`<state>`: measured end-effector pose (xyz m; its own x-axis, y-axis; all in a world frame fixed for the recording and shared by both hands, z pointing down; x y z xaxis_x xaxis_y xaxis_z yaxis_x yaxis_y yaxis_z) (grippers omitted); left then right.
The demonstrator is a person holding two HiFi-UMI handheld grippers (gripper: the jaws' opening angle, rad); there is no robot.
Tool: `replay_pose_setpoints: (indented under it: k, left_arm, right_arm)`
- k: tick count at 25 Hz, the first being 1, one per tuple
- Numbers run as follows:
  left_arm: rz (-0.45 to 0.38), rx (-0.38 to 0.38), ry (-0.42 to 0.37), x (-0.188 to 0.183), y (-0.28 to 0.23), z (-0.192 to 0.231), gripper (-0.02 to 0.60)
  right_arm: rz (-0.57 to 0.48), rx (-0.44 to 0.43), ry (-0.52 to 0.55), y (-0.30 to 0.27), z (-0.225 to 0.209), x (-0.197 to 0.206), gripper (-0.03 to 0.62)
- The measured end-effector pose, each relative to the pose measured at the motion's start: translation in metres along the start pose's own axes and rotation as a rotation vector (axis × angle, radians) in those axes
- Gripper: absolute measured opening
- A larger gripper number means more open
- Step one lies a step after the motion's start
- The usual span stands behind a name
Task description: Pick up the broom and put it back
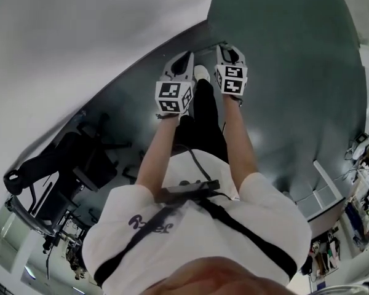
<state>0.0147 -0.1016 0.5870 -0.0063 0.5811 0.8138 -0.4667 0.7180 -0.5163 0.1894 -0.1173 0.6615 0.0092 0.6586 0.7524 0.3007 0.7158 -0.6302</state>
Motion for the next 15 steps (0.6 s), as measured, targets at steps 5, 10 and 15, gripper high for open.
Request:
replay_pose_setpoints:
  k: [5,10,15]
  left_arm:
    - [0.025,-0.014,0.024,0.012,-0.016,0.018,0.012]
    - [0.031,-0.044,0.052,0.018,-0.021,0.036,0.012]
    - [0.029,-0.083,0.069,0.019,-0.023,0.054,0.012]
  right_arm:
    - [0.043,-0.018,0.025,-0.041,0.006,0.004,0.103]
    - [0.092,-0.039,0.046,-0.081,0.024,0.010,0.103]
    - [0.097,-0.049,0.043,-0.115,0.030,-0.002,0.103]
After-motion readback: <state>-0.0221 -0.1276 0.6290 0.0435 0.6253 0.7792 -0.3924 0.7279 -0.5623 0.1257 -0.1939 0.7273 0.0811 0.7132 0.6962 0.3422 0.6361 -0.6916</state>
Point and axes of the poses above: the fingertips, and each gripper's own axes: y backward along the fingers, z to its left, x out of its underside, the point moved 7 cm from there along y, backward along the fingers, and after that the axes turned 4 degrees about -x, right-handed, at the moved point
